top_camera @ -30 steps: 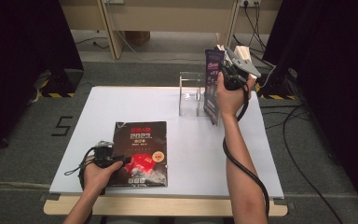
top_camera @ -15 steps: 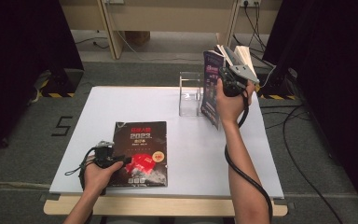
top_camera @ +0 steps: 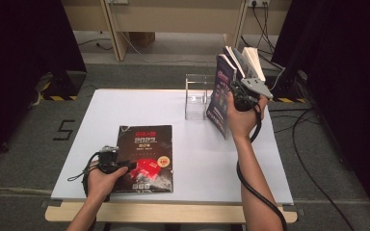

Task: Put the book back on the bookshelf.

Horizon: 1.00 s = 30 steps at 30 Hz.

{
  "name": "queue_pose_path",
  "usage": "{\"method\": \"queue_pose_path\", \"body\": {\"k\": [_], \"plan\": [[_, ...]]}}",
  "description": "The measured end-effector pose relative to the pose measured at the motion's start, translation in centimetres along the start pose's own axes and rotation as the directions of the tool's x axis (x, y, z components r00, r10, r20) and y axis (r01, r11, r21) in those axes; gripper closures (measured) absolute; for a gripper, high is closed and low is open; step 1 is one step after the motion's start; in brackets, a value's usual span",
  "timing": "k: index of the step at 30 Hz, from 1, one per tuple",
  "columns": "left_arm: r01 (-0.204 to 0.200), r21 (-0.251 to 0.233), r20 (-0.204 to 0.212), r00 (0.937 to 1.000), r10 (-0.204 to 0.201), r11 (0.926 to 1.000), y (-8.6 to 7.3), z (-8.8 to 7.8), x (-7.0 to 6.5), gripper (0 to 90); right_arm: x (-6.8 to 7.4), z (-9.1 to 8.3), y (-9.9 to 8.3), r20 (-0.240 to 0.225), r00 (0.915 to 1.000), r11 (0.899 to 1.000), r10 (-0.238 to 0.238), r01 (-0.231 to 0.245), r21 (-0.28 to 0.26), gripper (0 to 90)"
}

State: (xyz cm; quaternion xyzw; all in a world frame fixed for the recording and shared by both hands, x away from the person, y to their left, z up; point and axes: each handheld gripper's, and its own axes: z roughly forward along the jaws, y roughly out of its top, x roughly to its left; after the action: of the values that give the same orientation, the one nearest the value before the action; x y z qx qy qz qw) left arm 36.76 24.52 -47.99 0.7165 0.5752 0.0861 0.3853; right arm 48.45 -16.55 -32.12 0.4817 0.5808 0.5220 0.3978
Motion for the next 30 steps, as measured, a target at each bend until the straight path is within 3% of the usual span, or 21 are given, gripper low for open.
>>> {"method": "queue_pose_path", "body": {"k": [14,30], "plan": [[0.000,-0.001,0.003,1.0000,0.000,1.0000,0.0,-0.1,-0.2,60.1,-0.4,-2.2,-1.1,-0.015,0.9999,1.000,0.007,-0.007,0.015,79.7],[-0.001,-0.012,0.001,1.0000,0.001,0.9999,0.1,-0.2,-0.4,60.0,-0.8,-3.8,-1.7,-0.016,0.9991,0.996,0.039,-0.038,0.078,74.2]]}}
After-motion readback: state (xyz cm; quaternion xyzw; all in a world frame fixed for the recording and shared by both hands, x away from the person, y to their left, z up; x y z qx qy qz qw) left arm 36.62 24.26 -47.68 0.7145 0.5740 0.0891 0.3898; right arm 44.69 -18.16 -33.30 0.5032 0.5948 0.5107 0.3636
